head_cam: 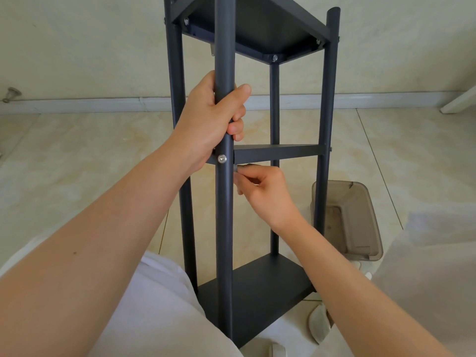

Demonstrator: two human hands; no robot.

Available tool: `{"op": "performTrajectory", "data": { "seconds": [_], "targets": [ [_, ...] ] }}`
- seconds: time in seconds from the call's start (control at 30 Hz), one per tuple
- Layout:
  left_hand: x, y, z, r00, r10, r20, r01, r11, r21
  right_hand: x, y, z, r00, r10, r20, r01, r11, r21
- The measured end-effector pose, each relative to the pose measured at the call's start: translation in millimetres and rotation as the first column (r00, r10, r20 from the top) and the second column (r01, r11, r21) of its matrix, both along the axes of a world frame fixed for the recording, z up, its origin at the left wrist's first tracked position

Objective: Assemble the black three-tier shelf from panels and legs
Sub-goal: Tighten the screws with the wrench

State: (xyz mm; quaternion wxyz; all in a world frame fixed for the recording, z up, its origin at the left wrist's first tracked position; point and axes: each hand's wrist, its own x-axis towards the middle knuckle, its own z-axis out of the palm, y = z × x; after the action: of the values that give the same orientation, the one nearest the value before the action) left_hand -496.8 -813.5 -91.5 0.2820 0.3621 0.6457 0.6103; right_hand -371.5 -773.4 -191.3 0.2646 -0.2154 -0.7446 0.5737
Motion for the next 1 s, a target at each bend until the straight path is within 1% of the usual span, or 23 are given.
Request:
{"op": "performTrajectory", "data": {
  "seconds": [0.2, 0.27, 0.47, 0.57, 0.67, 0.77, 0.9, 0.93, 1.0],
  "targets": [
    [1.4, 0.6, -0.4, 1.0, -0.008, -0.001, 0.008, 1.0, 0.006, -12.4, -7.4, -13.4, 0.991, -0.096, -0.098, 0.105, 0.99, 0.094],
    [1.3, 0.5, -0.4, 1.0, -0.01, 0.001, 0.009, 1.0, 0.009, -16.3, -6.8, -17.1, 0.99, -0.102, -0.098, 0.115, 0.985, 0.131],
    [-0.9, -0.5, -1.7, 1.0, -0.016, -0.006, 0.016, 1.0, 0.008, -15.0, -6.7, -16.6, 0.987, -0.12, -0.109, 0.137, 0.975, 0.175],
    [-0.8, -0.1, -2.2, 1.0, -0.021, 0.0, 0.021, 1.0, 0.013, -3.7, -5.0, -22.8, 0.991, -0.117, -0.066, 0.13, 0.961, 0.245],
    [-0.5, 0.3, -1.7, 1.0, -0.03, 0.006, 0.03, 0.999, 0.015, 20.3, -0.2, -37.5, 0.983, -0.178, -0.041, 0.182, 0.936, 0.302],
    [0.3, 0.5, -0.8, 0.999, -0.034, 0.0, 0.034, 0.999, 0.013, 46.9, 5.3, -43.1, 0.964, -0.266, 0.001, 0.256, 0.93, 0.265],
    [0.9, -0.2, 0.0, 0.999, -0.042, 0.011, 0.041, 0.999, 0.021, 57.3, 21.4, -22.6, 0.916, -0.401, -0.013, 0.401, 0.913, 0.075],
    [1.3, -0.6, -0.1, 0.999, -0.045, 0.011, 0.045, 0.999, 0.022, 55.4, 27.8, -12.8, 0.908, -0.42, -0.014, 0.42, 0.906, 0.062],
    [3.0, -0.3, -0.2, 0.998, -0.056, 0.011, 0.055, 0.998, 0.026, 49.2, 47.2, 8.2, 0.905, -0.426, 0.017, 0.423, 0.902, 0.086]
  ]
}}
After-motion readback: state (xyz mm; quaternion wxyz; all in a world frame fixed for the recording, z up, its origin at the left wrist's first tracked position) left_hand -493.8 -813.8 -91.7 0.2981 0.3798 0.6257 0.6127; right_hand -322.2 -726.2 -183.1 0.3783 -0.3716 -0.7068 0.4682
